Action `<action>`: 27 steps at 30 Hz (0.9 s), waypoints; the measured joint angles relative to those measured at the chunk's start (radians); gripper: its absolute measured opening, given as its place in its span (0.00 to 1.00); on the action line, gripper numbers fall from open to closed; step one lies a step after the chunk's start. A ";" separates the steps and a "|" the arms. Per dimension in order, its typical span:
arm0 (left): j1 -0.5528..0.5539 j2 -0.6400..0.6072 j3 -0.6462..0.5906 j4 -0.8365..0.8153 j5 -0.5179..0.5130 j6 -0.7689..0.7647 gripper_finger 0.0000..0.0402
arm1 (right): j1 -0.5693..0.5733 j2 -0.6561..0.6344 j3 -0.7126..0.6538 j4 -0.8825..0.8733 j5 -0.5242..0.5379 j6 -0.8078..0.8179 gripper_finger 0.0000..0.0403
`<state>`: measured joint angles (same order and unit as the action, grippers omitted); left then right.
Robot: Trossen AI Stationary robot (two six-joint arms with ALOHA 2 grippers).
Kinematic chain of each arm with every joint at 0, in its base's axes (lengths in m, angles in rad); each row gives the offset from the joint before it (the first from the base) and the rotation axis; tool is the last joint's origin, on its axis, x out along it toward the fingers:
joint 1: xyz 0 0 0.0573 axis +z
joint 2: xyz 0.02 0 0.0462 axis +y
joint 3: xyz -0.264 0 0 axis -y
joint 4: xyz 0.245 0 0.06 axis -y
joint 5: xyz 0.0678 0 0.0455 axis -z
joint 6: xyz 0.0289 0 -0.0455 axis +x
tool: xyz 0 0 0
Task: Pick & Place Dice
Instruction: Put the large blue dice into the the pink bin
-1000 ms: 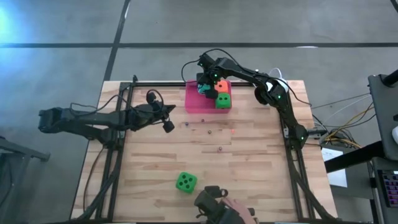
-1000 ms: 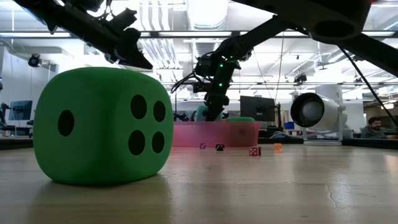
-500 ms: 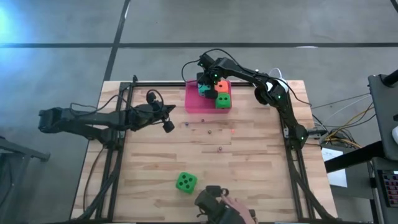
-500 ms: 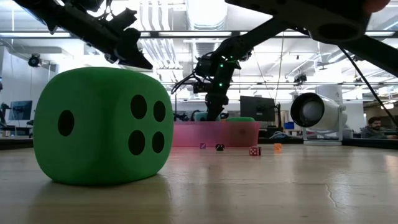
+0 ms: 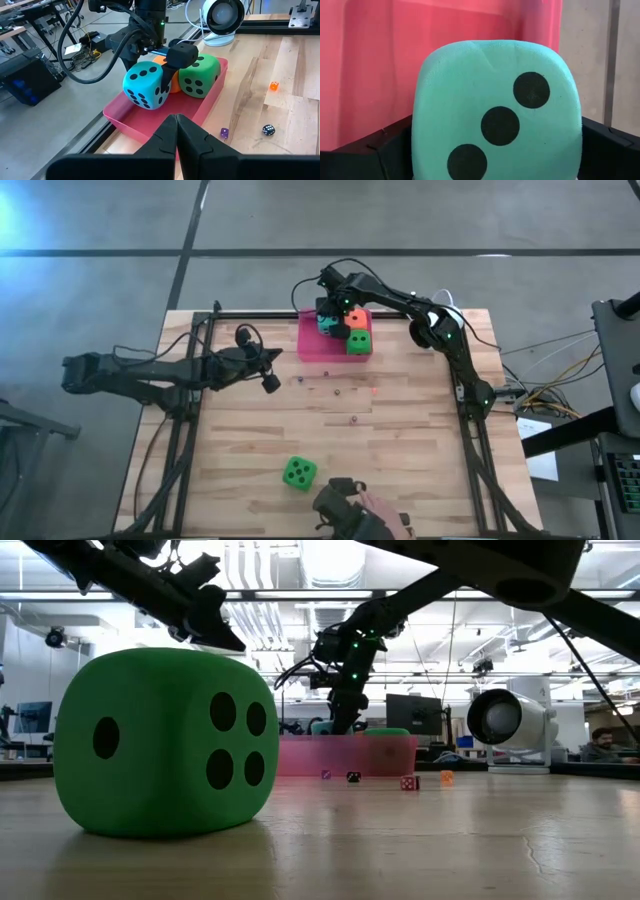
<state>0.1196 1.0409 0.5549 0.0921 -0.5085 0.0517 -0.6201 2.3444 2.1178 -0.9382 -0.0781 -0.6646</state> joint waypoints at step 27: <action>0.000 0.000 0.000 0.000 0.001 0.000 0.02 | -0.002 0.000 0.000 -0.002 0.000 0.001 0.99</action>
<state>0.1200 1.0409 0.5549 0.0921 -0.5077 0.0517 -0.6223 2.3444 2.1178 -0.9400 -0.0784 -0.6633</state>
